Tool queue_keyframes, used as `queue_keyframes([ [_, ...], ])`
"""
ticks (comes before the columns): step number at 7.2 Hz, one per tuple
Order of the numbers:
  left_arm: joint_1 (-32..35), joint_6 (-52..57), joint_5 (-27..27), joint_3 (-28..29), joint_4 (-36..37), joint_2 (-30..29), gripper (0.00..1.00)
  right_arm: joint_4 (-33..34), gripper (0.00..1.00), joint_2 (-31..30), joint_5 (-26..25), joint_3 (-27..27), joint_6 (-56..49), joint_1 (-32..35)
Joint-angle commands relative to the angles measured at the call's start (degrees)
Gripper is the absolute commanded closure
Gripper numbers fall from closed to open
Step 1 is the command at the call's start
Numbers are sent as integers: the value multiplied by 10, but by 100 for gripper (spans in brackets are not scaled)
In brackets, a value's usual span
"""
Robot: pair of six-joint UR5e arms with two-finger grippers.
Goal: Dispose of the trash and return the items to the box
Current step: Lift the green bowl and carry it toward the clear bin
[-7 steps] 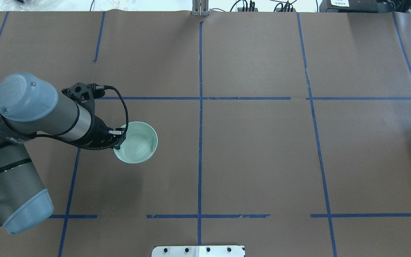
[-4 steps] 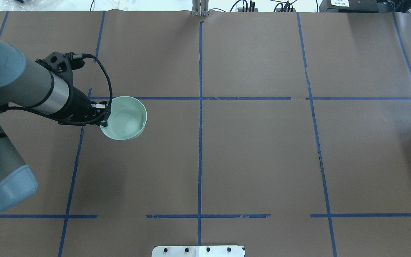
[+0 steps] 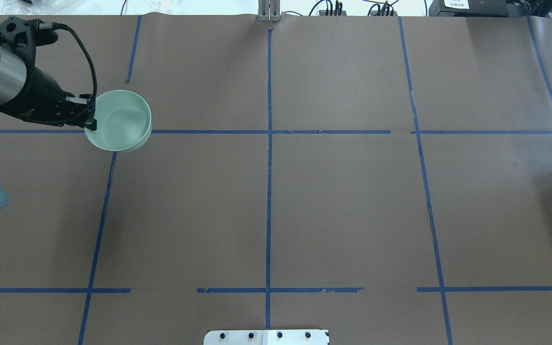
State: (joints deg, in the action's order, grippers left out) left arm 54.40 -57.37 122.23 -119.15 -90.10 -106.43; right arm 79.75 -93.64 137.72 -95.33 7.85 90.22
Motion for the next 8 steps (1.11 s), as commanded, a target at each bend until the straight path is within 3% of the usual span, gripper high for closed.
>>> queue_keyframes([
  [1,89,114,56,20,0,36,100,1,0,0,3,-1,1,0],
  [3,191,257,73,67,0,76,100,-1,0,1,3,-4,2,0],
  [8,448,658,71,294,-5,134,100,0,0,1,4,-6,2,0],
])
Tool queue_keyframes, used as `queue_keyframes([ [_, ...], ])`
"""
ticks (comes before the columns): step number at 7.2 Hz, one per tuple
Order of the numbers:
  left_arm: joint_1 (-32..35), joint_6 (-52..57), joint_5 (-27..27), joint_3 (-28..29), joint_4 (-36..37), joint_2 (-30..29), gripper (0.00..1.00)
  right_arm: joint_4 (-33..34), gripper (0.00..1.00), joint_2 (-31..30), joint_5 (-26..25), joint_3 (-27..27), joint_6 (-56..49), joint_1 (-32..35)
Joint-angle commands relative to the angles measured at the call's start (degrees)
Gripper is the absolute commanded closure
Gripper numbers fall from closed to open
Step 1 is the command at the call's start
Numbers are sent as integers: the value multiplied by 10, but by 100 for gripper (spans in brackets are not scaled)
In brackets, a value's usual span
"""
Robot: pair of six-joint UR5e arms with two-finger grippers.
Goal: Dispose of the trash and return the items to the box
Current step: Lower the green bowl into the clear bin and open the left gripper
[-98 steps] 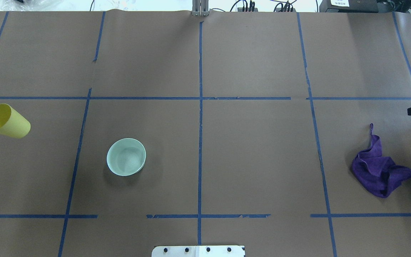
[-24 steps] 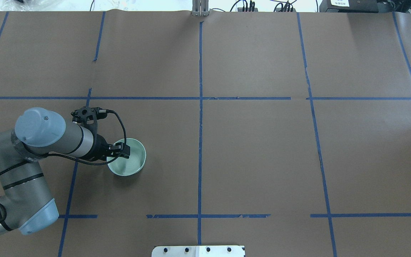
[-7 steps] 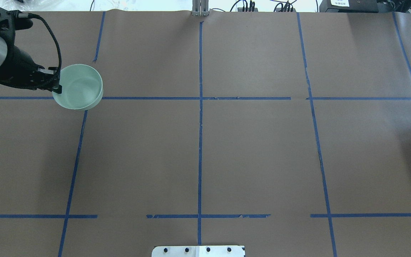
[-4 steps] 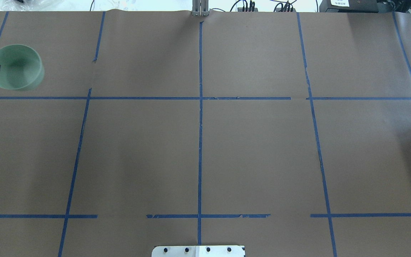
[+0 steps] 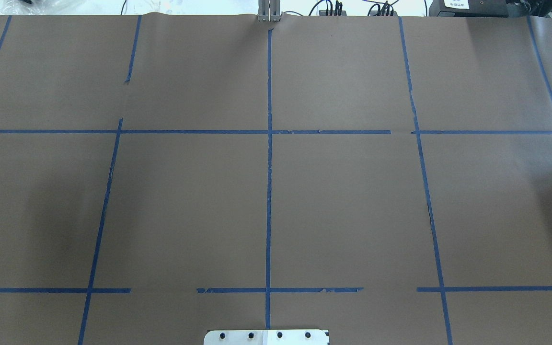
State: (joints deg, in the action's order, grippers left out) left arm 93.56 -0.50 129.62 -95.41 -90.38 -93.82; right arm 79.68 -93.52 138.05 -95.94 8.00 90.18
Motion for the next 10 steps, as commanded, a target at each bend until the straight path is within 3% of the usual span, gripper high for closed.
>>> queue_keyframes([
  [1,78,129,-4,91,-3,8,100,0,0,0,-1,0,0,0],
  [2,80,152,-4,121,-7,9,100,-1,0,0,0,-1,0,0],
  [4,80,196,-3,215,-86,22,100,-1,0,0,0,-4,0,0],
  [6,79,195,-4,234,-169,70,100,-1,0,4,0,-3,0,0],
  [10,76,187,-30,287,-247,63,100,0,0,9,0,-3,2,0],
])
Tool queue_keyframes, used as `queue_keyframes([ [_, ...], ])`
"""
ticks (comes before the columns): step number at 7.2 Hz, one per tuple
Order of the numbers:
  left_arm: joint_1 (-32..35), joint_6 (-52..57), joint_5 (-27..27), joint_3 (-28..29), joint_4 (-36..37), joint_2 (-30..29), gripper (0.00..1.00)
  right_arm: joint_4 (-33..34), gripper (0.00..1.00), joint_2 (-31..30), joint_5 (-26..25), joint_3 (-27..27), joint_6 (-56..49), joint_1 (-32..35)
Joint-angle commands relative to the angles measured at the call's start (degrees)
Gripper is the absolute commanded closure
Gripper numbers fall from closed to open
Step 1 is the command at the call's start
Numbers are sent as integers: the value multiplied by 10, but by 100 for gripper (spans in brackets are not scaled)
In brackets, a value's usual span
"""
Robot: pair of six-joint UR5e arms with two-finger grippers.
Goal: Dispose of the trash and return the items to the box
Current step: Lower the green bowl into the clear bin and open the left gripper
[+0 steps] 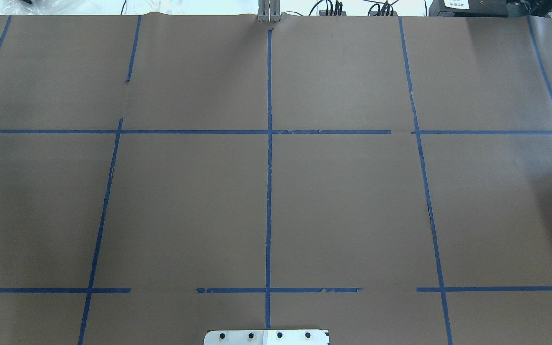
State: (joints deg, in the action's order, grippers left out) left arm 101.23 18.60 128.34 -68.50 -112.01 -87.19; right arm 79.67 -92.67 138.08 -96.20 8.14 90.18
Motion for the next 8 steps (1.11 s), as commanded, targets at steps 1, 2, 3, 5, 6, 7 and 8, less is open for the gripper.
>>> queue_keyframes([
  [1,-1,-6,-20,18,-31,-4,100,0,0,1,0,0,0,0],
  [2,-1,-16,-20,16,-32,-3,43,0,0,1,0,0,0,0],
  [3,-1,-17,-20,16,-49,3,0,0,0,1,0,0,0,0],
  [5,1,-18,-18,5,-81,15,0,0,0,3,1,-2,0,0],
  [6,1,-20,-18,-51,-87,26,0,0,0,5,5,-2,-1,0],
  [7,1,-21,-19,-102,-85,26,0,0,0,7,10,-1,-1,1],
  [8,1,-19,-16,-146,-85,20,0,0,0,7,11,-2,0,1],
])
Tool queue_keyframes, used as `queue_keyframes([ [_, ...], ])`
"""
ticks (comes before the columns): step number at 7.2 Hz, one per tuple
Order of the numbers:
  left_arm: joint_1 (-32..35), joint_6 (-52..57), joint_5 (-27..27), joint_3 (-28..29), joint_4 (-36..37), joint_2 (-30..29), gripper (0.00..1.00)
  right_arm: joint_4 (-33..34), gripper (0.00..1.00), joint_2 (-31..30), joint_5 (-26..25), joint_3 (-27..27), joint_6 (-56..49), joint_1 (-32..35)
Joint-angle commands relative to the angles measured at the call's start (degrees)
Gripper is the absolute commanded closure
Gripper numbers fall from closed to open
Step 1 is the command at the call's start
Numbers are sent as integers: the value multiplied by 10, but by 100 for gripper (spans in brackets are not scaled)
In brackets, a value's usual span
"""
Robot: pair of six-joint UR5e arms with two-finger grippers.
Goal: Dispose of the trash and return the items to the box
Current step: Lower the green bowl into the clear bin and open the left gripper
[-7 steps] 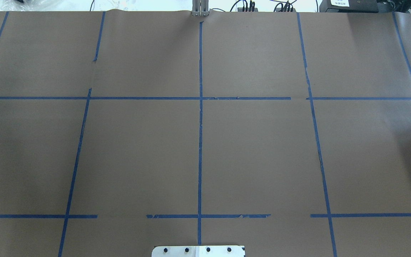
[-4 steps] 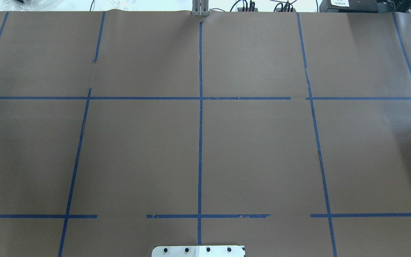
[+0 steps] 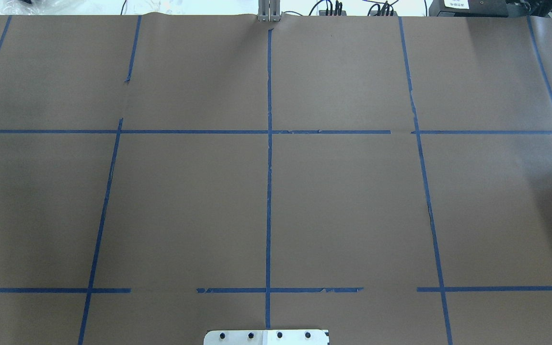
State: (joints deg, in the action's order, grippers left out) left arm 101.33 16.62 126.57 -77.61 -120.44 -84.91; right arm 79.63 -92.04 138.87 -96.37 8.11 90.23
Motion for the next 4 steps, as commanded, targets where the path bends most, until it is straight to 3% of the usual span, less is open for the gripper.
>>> queue_keyframes([
  [1,0,3,1,-81,-5,1,0,0,0,1,3,-1,0,0],
  [3,-7,0,-2,-82,-36,-6,0,0,0,2,3,0,0,0],
  [4,-33,-1,-2,-83,-4,-11,0,0,0,2,2,1,-1,0],
])
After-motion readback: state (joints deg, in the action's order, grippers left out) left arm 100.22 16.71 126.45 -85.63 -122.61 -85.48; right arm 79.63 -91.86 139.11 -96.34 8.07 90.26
